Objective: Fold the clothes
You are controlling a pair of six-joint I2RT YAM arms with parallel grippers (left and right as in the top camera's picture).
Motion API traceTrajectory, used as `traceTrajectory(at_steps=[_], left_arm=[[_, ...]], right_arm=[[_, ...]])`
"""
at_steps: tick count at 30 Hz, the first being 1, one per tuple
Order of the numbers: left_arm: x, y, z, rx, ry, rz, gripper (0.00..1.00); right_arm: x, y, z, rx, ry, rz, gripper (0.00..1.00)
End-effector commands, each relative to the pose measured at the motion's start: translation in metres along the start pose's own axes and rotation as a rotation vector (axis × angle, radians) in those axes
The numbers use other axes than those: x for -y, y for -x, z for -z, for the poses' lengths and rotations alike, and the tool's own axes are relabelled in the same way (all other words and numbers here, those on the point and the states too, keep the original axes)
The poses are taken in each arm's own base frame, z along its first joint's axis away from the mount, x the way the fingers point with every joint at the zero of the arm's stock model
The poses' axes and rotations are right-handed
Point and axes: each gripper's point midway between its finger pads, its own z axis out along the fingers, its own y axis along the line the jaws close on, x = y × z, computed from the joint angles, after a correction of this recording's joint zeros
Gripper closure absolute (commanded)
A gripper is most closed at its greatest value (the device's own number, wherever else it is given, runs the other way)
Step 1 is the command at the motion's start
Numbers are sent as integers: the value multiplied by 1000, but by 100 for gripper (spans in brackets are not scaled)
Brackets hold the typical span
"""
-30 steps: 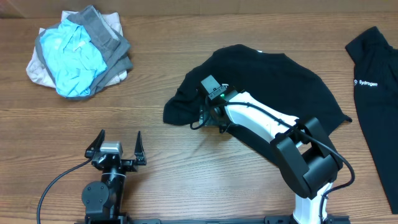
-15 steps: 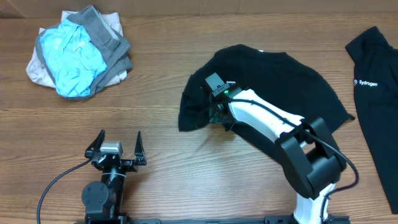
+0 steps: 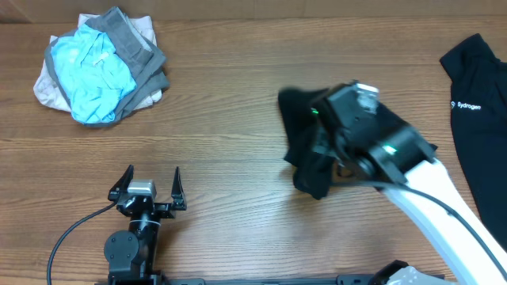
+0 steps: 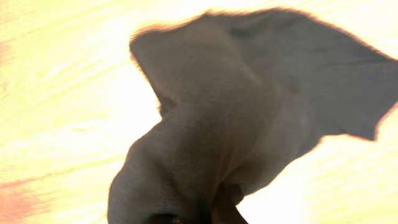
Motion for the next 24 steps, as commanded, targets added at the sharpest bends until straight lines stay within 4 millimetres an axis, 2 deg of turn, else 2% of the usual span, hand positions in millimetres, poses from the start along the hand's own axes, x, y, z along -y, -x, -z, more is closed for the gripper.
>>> traceTrajectory(at_steps=[1,8,10,13,16,18,24], left_arm=[[-2,0,0,6,8,-22,0],[-2,0,0,6,8,-22,0],[-2,0,0,6,8,-22,0],[-2,0,0,6,8,-22,0],[-2,0,0,6,8,-22,0],[-2,0,0,6,8,-22,0],[-2,0,0,6,8,-22,0]], right_arm=[[9,6,12,36,-10,-38,0],[29,-16,11,-46,-96,-138,0],[30,-18,11,-53,-101,-155,0],[22,-30,10,-122,-58,-145,0],[11,-53,5,-244,0,-92,0],[11,-71,-1,-321,5,-70,0],[43,-116,-40,-410,-156,-183,0]])
